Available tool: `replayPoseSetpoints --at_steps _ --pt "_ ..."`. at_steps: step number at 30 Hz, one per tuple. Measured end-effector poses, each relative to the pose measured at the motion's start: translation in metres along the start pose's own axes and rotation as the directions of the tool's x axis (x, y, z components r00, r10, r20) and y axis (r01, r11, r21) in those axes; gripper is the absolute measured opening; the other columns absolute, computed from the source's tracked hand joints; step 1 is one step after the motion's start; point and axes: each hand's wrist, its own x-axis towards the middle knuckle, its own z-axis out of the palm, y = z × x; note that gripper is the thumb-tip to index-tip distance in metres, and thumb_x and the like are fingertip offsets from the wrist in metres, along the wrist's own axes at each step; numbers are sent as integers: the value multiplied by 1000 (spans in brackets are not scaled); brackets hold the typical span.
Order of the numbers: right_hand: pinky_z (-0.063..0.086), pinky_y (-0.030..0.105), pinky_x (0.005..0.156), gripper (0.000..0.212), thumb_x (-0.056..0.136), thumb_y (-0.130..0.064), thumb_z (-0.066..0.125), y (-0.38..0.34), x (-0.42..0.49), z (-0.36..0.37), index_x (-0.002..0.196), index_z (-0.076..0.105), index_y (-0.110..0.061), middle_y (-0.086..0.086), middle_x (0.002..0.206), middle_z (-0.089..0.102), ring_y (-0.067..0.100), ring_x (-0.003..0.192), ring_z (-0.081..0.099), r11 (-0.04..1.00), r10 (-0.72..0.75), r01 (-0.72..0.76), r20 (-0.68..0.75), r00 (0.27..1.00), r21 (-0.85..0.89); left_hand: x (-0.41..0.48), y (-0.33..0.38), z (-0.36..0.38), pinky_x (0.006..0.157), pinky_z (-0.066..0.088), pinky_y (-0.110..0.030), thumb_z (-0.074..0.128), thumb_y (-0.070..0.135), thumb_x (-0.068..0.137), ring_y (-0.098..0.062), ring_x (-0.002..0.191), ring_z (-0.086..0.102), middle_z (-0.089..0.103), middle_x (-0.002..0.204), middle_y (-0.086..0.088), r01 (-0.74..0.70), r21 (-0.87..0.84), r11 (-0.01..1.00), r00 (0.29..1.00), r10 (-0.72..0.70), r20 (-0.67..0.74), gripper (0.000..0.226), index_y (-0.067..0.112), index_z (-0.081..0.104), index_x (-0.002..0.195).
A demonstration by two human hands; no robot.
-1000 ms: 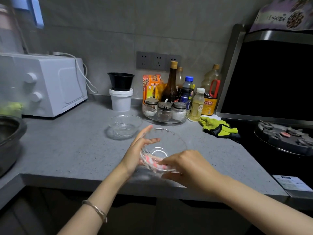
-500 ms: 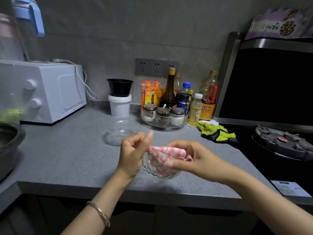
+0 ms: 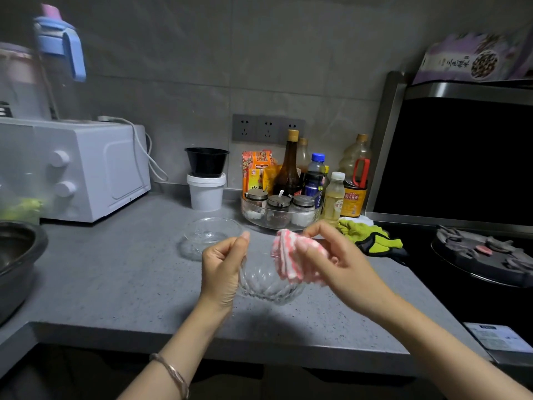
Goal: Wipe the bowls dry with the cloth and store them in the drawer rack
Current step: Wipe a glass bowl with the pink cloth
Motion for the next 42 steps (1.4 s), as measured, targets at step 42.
replayPoseSetpoints --at_steps 42 --pt "45 16 48 33 67 -49 64 13 14 18 50 57 -22 -2 47 55 5 43 52 928 -49 112 -182 982 354 2 25 20 58 55 -21 52 24 94 -12 56 67 69 59 -1 258 -37 966 966 -256 41 45 16 69 54"
